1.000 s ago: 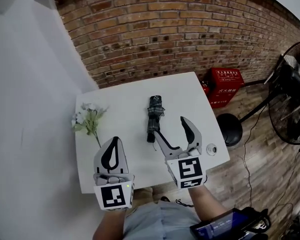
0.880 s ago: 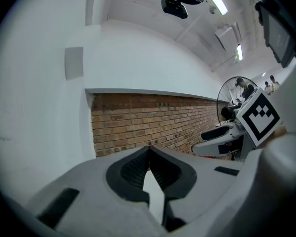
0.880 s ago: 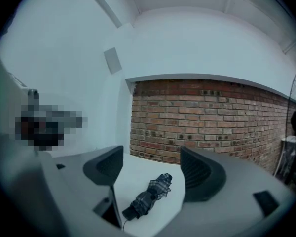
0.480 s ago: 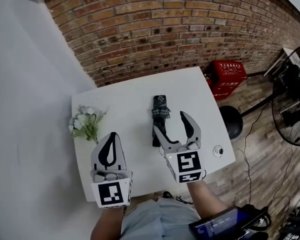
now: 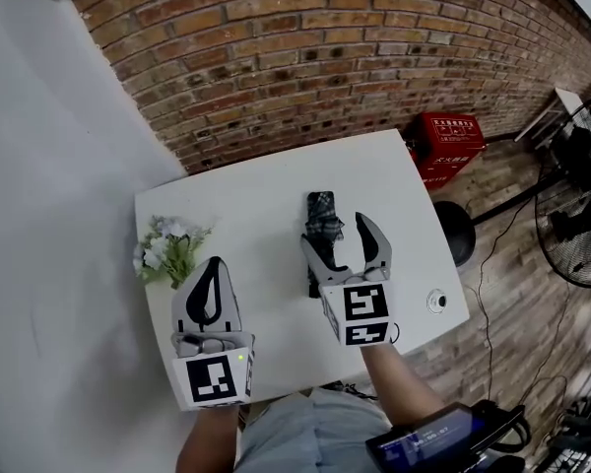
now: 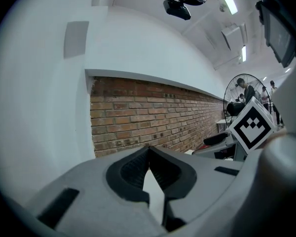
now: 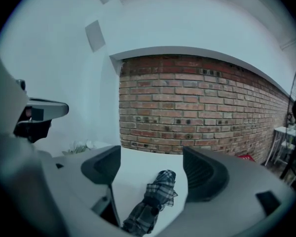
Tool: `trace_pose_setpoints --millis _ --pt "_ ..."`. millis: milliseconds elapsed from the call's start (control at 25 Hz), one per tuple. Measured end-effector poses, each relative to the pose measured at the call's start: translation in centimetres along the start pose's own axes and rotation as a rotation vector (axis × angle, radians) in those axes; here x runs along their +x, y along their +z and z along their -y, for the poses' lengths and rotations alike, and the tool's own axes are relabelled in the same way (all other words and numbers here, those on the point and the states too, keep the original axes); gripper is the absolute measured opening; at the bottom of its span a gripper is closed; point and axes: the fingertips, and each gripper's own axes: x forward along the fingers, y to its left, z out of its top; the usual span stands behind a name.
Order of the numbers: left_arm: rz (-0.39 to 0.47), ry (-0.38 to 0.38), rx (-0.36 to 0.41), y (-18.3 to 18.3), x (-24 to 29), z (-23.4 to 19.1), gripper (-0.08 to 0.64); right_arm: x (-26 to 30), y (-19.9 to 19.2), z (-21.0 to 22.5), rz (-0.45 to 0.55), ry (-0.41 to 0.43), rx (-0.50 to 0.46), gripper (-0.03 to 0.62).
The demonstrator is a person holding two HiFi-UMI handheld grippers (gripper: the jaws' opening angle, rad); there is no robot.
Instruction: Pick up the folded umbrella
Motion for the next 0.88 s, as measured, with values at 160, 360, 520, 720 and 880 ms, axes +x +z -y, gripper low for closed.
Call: trace_pose_setpoints --millis 160,360,520,720,880 --pt "-0.004 -0.007 -0.010 -0.5 0.8 -0.7 0.008 1.5 -1.7 0.2 -0.057 -0.019 0.008 0.399" --pt "-0.014 -0.011 -0.022 -1.2 1.0 -1.1 0.008 2.9 -4.5 0.3 -0.129 -0.034 0.022 0.403" --pt "-0.022 -0.014 -0.028 -1.6 1.2 -1.3 0.006 3.6 -7.0 0.1 -0.189 -0.036 0.033 0.407" --pt "-0.030 -0.015 -0.031 -2.1 1.3 -1.5 0.008 4.3 -8.8 0.0 -0.226 -0.042 0.066 0.414" --pt "-0.039 -0.012 -0.035 -2.7 1.5 -1.7 0.008 4.8 -10.9 0.3 -0.274 -0.046 0.074 0.423"
